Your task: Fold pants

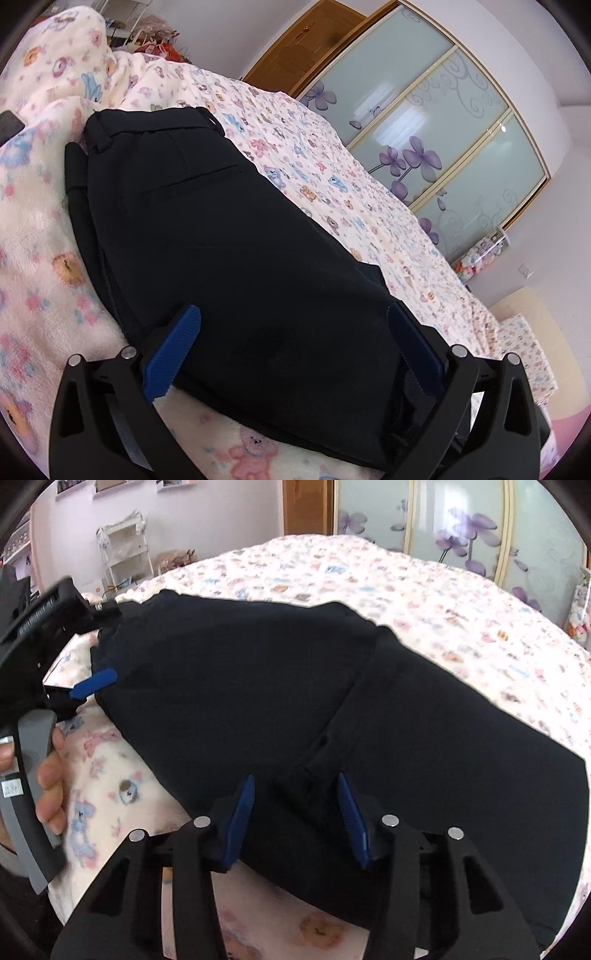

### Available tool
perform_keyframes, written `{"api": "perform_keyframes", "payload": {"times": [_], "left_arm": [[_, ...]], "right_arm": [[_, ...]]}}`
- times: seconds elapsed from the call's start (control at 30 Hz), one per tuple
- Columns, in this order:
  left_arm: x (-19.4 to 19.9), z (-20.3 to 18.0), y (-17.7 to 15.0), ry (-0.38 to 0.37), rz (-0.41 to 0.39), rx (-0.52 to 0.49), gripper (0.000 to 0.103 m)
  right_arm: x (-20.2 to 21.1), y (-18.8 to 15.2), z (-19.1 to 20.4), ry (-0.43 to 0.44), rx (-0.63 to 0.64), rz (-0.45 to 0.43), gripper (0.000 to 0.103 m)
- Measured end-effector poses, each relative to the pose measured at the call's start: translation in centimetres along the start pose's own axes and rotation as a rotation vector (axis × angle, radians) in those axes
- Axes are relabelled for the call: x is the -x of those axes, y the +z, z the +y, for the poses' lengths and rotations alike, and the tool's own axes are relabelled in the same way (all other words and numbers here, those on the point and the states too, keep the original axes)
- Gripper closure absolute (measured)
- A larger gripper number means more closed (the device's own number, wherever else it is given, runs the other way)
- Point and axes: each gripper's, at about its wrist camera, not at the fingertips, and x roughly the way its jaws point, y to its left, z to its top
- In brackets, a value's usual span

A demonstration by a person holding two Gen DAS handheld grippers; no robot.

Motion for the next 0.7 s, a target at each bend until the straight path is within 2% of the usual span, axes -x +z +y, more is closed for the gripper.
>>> {"api": "perform_keyframes", "payload": {"times": [0.13,0.23,0.27,0.33,0.4,0.5,0.53,0.57,0.6,0.7], "left_arm": [[0.0,0.2,0.2,-0.011,0.005,0.020,0.002],[0.1,0.1,0.2,-0.015,0.003,0.015,0.002],[0.1,0.0,0.2,-0.017,0.004,0.014,0.002],[0.0,0.0,0.2,-0.025,0.009,0.013,0.002],[0.0,-0.1,0.3,-0.047,0.022,0.007,0.002],[0.3,0.0,1.1,-0.141,0.071,0.010,0.002],[0.5,0.2,1.7,-0.164,0.093,0.014,0.002],[0.7,0.5,2.1,-0.172,0.108,0.016,0.002],[0.9,0.8,2.5,-0.177,0.126,0.018,0.002],[1.8,3.1,3.9,-0.196,0.167,0.089,0.002]], "right_arm": [[-0.2,0.0,0.1,0.006,0.032,0.045,0.053],[1.2,0.2,-0.5,0.062,-0.042,-0.021,0.052],[0.9,0.2,-0.7,0.085,-0.071,-0.017,0.050],[-0.8,-0.3,-0.4,0.066,-0.050,0.051,0.047],[-0.7,-0.2,-0.2,0.059,-0.038,0.047,0.047],[2.2,-0.3,-1.8,0.151,-0.122,-0.055,0.046],[3.3,-0.5,-2.7,0.180,-0.160,-0.095,0.036],[4.8,-1.2,-4.1,0.203,-0.212,-0.149,0.019],[5.7,-1.6,-4.9,0.208,-0.240,-0.183,0.014],[8.2,-3.8,-8.3,0.211,-0.321,-0.277,0.013]]}}
